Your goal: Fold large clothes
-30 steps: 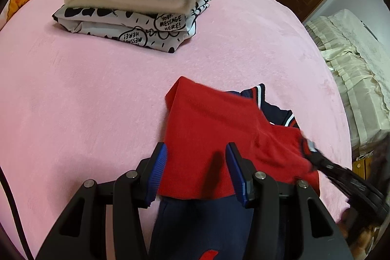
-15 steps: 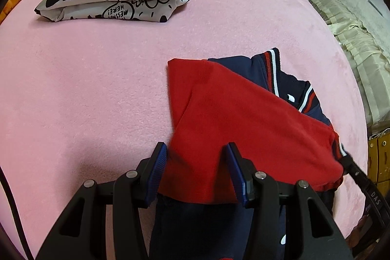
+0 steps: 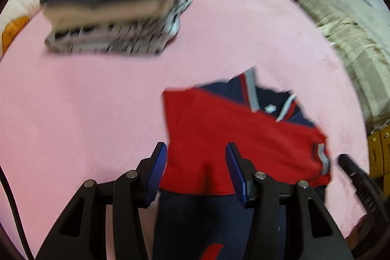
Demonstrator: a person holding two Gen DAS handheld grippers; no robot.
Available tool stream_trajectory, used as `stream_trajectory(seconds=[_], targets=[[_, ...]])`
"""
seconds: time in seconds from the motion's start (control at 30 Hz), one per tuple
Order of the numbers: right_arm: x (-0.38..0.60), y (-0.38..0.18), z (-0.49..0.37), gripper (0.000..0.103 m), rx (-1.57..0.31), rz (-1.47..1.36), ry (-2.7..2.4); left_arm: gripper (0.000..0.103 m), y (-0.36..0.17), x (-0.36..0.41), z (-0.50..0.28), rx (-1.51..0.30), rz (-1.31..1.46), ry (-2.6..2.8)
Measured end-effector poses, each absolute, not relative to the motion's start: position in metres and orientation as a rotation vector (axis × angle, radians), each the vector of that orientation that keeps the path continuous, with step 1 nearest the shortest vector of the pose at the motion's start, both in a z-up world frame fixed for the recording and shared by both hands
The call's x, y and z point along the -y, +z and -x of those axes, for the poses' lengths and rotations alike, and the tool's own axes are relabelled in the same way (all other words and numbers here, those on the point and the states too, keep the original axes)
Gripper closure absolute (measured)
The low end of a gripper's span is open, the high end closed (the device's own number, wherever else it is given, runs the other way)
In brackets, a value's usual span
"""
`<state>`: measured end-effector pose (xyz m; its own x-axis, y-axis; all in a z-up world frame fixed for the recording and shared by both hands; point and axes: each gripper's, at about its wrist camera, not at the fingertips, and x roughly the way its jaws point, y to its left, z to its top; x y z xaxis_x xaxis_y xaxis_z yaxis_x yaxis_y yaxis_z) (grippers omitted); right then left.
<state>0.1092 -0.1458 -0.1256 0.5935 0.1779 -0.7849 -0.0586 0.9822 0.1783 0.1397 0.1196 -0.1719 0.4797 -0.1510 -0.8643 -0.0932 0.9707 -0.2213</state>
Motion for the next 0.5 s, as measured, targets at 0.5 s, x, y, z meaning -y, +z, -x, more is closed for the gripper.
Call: stream_trajectory(seconds=[0.5], targets=[[0.152,-0.193,-0.141,0.103,-1.036,-0.057,0.132,0.069,-0.235,-0.106,-0.177,-1.172,0.281,-0.126]])
